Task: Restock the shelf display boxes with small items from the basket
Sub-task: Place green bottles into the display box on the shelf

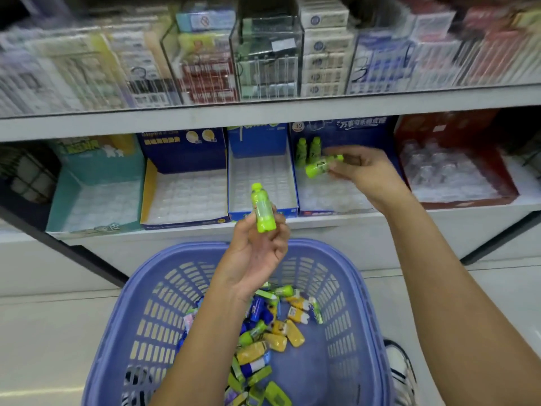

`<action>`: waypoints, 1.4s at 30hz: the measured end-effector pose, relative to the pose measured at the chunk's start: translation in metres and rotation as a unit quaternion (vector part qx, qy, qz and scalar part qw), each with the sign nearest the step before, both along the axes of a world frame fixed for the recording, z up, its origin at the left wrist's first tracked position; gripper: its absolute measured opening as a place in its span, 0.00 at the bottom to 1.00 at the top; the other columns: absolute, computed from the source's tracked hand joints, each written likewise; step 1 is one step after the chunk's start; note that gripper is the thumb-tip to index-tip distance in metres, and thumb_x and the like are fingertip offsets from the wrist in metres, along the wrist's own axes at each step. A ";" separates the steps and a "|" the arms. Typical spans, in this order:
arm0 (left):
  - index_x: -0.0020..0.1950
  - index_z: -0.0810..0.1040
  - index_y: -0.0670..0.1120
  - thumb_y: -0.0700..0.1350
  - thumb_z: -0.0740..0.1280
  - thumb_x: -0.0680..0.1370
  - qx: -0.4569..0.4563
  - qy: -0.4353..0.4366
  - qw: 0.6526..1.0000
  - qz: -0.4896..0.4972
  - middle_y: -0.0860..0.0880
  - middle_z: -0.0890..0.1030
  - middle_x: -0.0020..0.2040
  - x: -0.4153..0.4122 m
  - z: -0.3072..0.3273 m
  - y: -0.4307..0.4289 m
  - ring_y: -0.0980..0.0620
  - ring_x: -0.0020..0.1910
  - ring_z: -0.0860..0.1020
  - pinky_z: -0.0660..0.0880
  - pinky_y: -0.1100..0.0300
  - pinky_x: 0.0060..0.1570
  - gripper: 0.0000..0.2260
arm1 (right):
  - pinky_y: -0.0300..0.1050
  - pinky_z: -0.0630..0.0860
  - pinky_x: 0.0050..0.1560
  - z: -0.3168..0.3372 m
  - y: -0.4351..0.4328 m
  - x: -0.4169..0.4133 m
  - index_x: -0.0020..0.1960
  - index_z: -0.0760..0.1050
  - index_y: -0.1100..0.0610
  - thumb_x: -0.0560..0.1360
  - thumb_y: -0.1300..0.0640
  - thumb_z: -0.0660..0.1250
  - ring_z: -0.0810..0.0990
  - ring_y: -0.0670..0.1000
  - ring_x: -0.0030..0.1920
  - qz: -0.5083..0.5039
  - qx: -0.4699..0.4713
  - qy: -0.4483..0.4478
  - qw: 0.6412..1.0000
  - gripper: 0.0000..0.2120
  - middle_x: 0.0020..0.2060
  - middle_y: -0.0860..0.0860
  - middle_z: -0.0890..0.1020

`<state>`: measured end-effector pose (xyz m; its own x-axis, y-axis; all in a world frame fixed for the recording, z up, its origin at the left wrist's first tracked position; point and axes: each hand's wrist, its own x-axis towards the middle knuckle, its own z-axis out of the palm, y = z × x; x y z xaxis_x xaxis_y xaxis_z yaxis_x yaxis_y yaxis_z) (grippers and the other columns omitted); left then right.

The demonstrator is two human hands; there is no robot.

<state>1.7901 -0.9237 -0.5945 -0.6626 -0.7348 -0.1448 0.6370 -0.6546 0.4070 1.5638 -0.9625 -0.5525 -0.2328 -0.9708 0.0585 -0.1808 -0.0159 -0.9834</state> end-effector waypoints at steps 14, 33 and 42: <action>0.52 0.80 0.44 0.48 0.73 0.65 -0.095 -0.302 0.934 0.168 0.49 0.83 0.42 0.003 -0.003 -0.016 0.54 0.42 0.82 0.78 0.65 0.39 0.17 | 0.33 0.65 0.50 0.006 -0.067 0.010 0.63 0.76 0.57 0.75 0.62 0.67 0.76 0.54 0.59 0.066 0.031 0.426 0.902 0.17 0.59 0.57 0.79; 0.48 0.77 0.51 0.39 0.77 0.68 -0.290 -0.496 0.739 0.351 0.56 0.80 0.43 -0.011 0.017 -0.003 0.65 0.42 0.78 0.75 0.71 0.41 0.15 | 0.43 0.81 0.37 0.026 0.000 0.058 0.40 0.80 0.56 0.72 0.50 0.71 0.83 0.49 0.31 0.062 0.027 0.040 0.997 0.09 0.30 0.52 0.83; 0.59 0.74 0.55 0.48 0.74 0.71 -0.361 -0.550 0.698 0.283 0.60 0.77 0.53 -0.013 0.010 -0.008 0.65 0.52 0.76 0.72 0.75 0.52 0.19 | 0.37 0.80 0.45 0.021 0.013 0.070 0.43 0.81 0.50 0.68 0.59 0.75 0.83 0.43 0.40 0.071 -0.016 0.053 0.996 0.07 0.38 0.48 0.85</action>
